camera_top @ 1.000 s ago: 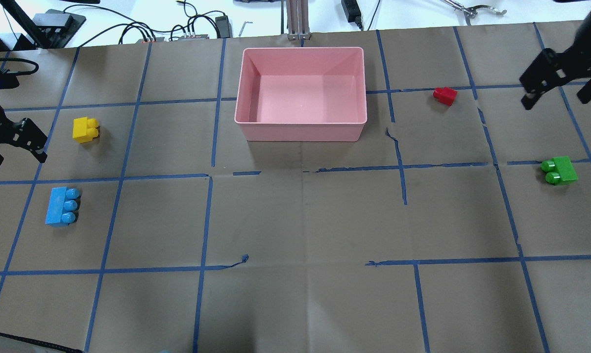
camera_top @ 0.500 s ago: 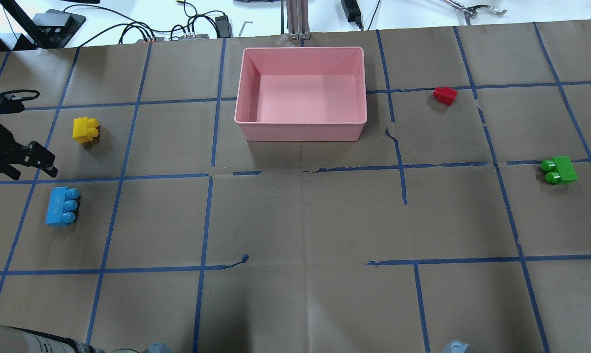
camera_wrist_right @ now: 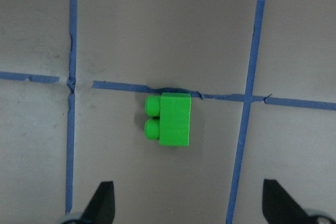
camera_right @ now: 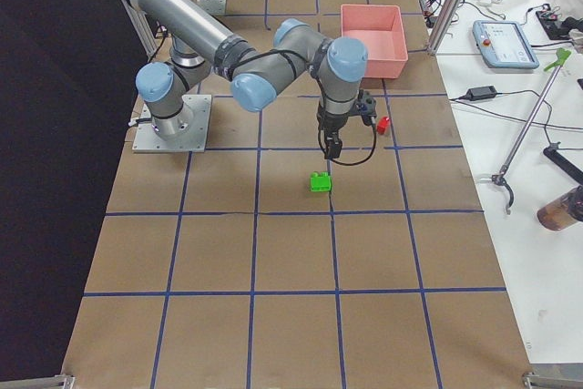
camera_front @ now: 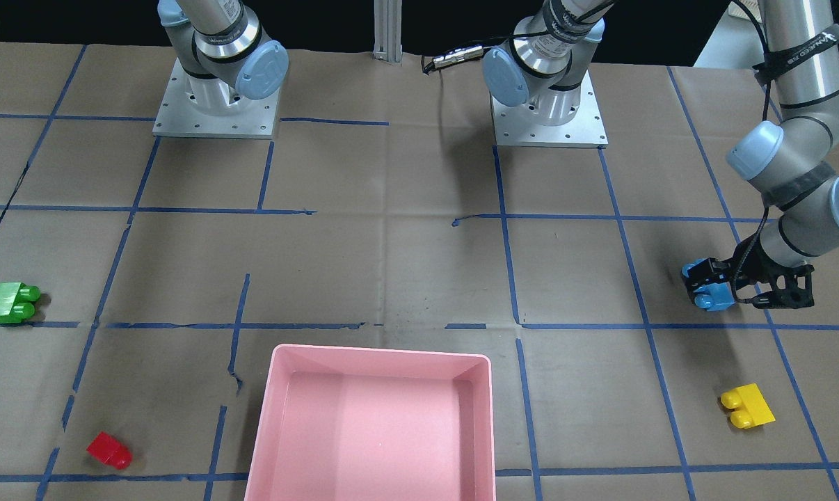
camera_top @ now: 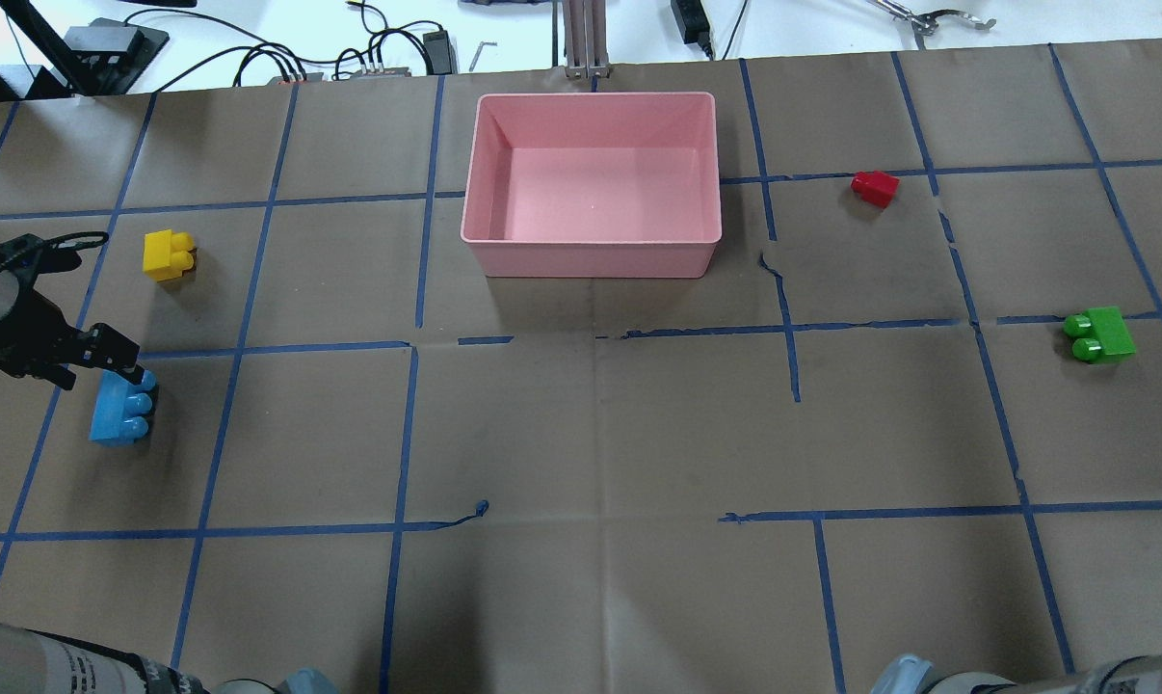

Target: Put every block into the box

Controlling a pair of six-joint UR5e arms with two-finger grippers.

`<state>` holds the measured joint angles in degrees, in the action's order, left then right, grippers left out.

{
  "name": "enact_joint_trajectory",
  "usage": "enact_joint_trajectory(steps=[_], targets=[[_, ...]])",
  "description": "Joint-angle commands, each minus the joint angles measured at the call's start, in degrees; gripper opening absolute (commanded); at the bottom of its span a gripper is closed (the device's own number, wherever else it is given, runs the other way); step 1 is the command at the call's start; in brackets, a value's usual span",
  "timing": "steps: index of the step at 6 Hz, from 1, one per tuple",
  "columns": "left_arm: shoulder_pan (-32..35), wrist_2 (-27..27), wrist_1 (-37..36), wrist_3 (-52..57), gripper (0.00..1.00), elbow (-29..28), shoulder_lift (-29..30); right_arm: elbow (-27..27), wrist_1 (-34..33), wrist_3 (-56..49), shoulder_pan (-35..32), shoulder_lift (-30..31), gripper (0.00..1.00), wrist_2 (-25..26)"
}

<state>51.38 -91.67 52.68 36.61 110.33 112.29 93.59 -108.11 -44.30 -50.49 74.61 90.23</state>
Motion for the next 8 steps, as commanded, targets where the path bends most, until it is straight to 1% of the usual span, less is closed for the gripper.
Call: enact_joint_trajectory(steps=[1,2,3,4,5,6,7,8], targets=[[-0.1,-2.0,-0.7,0.2,0.95,0.2,1.3,10.6,-15.5,5.4,0.0,-1.6,0.99,0.2],[-0.1,-1.9,-0.6,0.1,0.89,0.1,1.6,14.9,-18.8,7.2,0.0,-1.7,0.99,0.1],[-0.1,-1.9,-0.6,0.5,0.54,0.0,1.6,15.9,-19.8,6.7,0.0,-2.3,0.99,0.1],[0.0,-1.9,-0.6,0.8,0.27,-0.1,1.5,15.7,-21.0,6.4,0.0,-4.5,0.99,0.0],[0.5,-1.9,-0.1,0.7,0.05,-0.4,0.9,15.7,-24.2,4.8,0.0,-6.1,0.99,0.6],[1.5,-1.6,2.3,0.6,0.00,-0.6,-0.4,15.6,-24.4,4.7,0.0,-6.6,0.99,0.5],[5.4,-1.3,4.9,0.6,0.00,-1.8,-3.2,15.6,-24.4,4.7,0.0,-7.1,0.99,0.0],[12.3,-1.4,8.1,0.5,0.00,-5.4,-5.0,15.5,-24.4,4.6,0.0,-8.1,0.99,0.0]])
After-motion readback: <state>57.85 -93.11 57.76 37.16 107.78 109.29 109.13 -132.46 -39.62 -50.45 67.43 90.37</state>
